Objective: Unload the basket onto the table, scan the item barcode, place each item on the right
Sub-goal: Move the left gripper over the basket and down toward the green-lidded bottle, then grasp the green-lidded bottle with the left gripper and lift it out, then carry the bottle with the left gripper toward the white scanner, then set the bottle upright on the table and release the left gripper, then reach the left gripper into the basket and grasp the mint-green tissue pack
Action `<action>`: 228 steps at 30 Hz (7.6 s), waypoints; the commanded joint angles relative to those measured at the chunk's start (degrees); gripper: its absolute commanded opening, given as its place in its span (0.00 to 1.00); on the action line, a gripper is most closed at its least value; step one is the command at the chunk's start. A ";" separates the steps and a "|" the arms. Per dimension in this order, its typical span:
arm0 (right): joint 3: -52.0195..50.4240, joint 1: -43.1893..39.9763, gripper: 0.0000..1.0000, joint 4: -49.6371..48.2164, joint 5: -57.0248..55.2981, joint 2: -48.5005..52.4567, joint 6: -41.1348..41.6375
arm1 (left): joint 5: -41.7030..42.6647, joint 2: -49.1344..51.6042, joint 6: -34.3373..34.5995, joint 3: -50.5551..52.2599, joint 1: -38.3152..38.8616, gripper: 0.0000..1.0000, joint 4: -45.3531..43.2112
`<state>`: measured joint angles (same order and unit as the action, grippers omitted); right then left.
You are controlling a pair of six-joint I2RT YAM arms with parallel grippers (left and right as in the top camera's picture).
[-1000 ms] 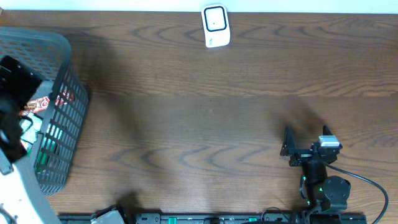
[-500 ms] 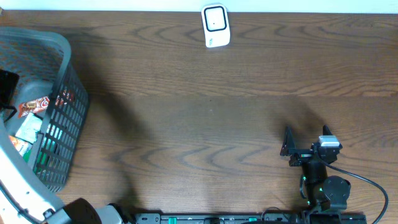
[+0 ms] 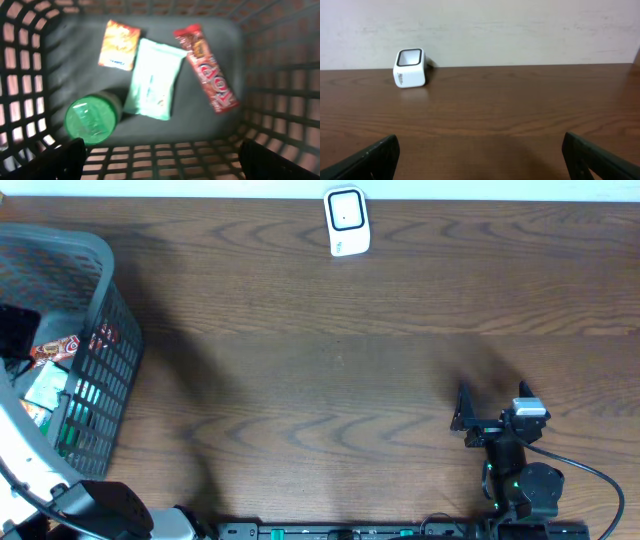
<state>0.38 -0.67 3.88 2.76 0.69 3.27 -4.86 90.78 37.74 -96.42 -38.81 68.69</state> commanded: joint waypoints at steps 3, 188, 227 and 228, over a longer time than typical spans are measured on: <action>-0.07 0.35 0.99 0.22 -0.09 -0.24 0.55 | -0.81 0.63 0.81 4.81 -3.43 0.98 0.79; -0.07 0.35 0.99 0.22 -0.11 -0.20 0.55 | -16.35 -19.10 -11.96 6.40 37.70 0.98 -19.30; -0.07 0.35 0.99 0.22 -0.11 -0.20 0.55 | -8.35 26.32 2.97 10.73 2.67 0.98 -14.64; -0.07 0.35 0.99 0.22 -0.11 -0.20 0.52 | -8.11 26.93 2.95 10.73 2.67 0.98 -15.08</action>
<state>0.38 -0.64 3.88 2.76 0.71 3.27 -13.52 115.70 41.54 -85.82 -36.16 54.26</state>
